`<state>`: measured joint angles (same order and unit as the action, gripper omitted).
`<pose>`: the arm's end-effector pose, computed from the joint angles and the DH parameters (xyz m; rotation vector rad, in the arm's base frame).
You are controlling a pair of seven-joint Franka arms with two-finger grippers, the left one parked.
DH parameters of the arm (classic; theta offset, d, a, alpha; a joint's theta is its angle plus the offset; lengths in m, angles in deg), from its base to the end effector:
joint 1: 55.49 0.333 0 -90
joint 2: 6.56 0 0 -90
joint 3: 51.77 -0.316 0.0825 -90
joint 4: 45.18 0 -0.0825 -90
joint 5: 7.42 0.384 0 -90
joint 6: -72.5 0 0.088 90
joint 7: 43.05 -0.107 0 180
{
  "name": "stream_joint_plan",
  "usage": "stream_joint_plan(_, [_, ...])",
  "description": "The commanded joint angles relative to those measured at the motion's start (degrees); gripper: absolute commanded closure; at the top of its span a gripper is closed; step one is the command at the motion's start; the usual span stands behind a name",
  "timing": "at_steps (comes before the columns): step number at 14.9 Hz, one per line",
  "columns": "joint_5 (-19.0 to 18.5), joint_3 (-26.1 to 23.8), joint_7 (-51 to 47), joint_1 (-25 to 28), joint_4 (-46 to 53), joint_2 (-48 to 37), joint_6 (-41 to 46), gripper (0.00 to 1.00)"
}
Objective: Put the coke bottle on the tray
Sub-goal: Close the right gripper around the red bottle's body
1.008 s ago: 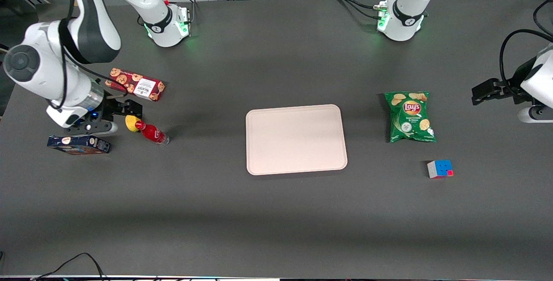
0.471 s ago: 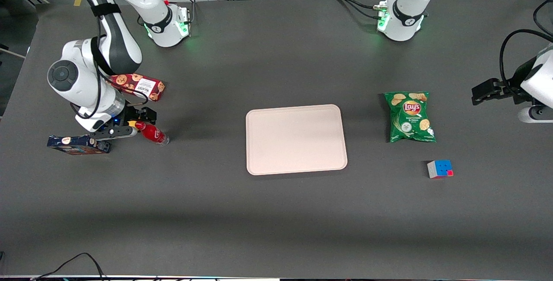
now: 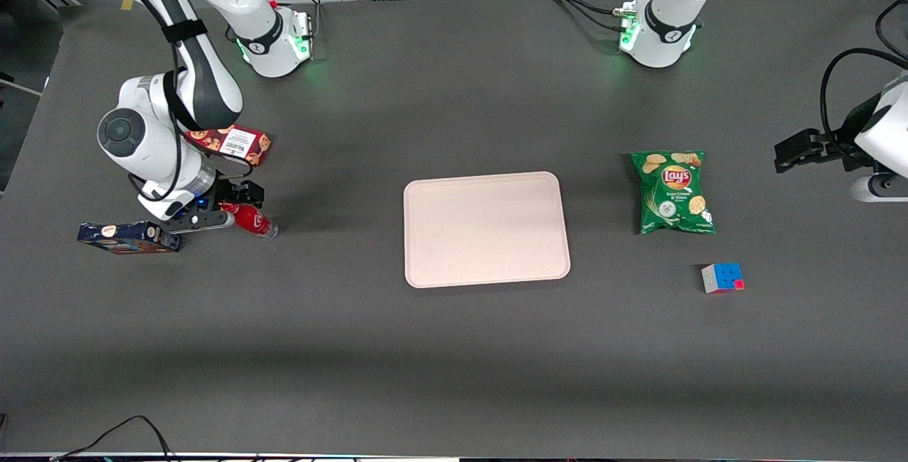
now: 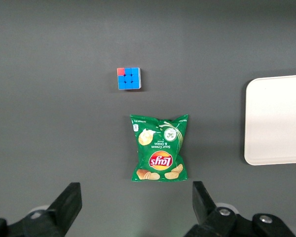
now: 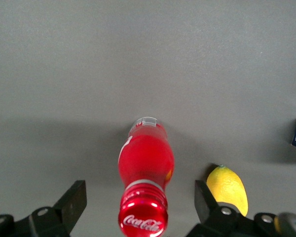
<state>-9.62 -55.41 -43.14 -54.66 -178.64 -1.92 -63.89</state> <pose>0.5089 0.0395 0.3011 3.1149 0.1629 -0.0448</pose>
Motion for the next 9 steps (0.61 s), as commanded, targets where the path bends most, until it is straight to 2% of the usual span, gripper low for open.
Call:
stream_joint_plan(1, [-1.1, 0.5, 1.8, -0.2, -0.1, -0.3, -1.2, 0.21])
stream_joint_plan(3, [-1.1, 0.5, 2.0, -0.2, -0.1, -0.9, -1.1, 0.29])
stream_joint_plan(7, [-1.0, 0.7, 3.7, -0.5, 0.0, -1.7, -0.5, 0.36])
stream_joint_plan(9, [-1.0, 0.7, 4.0, -0.9, 0.0, -2.0, -0.5, 0.44])
